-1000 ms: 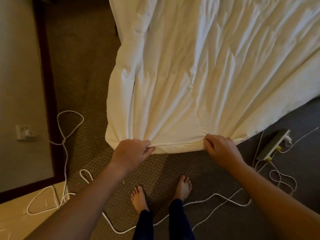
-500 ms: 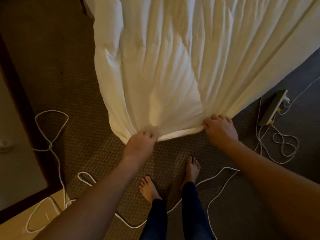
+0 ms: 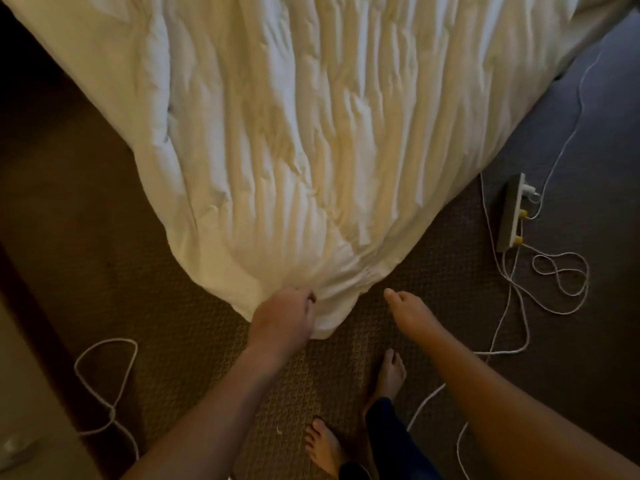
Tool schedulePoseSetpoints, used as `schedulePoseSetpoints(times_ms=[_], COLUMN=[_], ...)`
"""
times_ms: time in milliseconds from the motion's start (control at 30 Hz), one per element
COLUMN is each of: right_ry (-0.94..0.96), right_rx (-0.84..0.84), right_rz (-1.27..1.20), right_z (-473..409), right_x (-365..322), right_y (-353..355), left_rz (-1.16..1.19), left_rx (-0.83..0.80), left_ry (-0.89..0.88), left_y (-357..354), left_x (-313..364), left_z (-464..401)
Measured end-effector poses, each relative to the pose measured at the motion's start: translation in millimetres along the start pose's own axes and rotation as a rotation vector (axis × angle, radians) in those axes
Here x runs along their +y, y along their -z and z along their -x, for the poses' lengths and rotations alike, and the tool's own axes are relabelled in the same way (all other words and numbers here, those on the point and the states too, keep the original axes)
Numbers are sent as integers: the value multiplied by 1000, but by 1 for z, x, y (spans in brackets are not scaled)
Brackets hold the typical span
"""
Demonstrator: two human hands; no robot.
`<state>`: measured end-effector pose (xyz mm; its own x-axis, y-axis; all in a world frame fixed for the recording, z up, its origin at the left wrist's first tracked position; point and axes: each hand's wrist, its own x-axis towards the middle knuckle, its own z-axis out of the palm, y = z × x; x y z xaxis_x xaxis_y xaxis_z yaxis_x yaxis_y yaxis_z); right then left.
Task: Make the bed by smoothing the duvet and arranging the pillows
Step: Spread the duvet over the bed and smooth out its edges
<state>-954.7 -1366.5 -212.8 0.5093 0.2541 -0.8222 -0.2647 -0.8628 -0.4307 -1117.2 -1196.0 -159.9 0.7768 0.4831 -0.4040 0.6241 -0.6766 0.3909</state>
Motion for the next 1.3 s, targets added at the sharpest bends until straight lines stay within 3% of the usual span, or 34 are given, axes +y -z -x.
schedulePoseSetpoints(times_ms=[167, 367, 533, 933, 1033, 1200, 1300], right_ry=[-99, -221, -14, -268, -289, -220, -243], right_rx=[-86, 117, 353, 422, 399, 198, 212], right_rz=[-317, -1032, -797, -714, -704, -657, -713], right_z=[-42, -102, -101, -122, -117, -139, -150], right_x=[-10, -31, -3, 12, 13, 13, 13], right_y=[-23, -36, -26, -21, -17, 16, 54], left_rz=[-84, -220, -243, -466, -480, -431, -389], left_rx=[45, 128, 178, -28, -89, -93, -78], left_ry=[-177, -368, -455, -512, -524, -572, -603], left_y=[8, -11, -21, 12, 23, 22, 20], left_x=[38, 75, 108, 113, 112, 118, 134], left_z=[-60, -135, -173, -221, -235, -257, -274])
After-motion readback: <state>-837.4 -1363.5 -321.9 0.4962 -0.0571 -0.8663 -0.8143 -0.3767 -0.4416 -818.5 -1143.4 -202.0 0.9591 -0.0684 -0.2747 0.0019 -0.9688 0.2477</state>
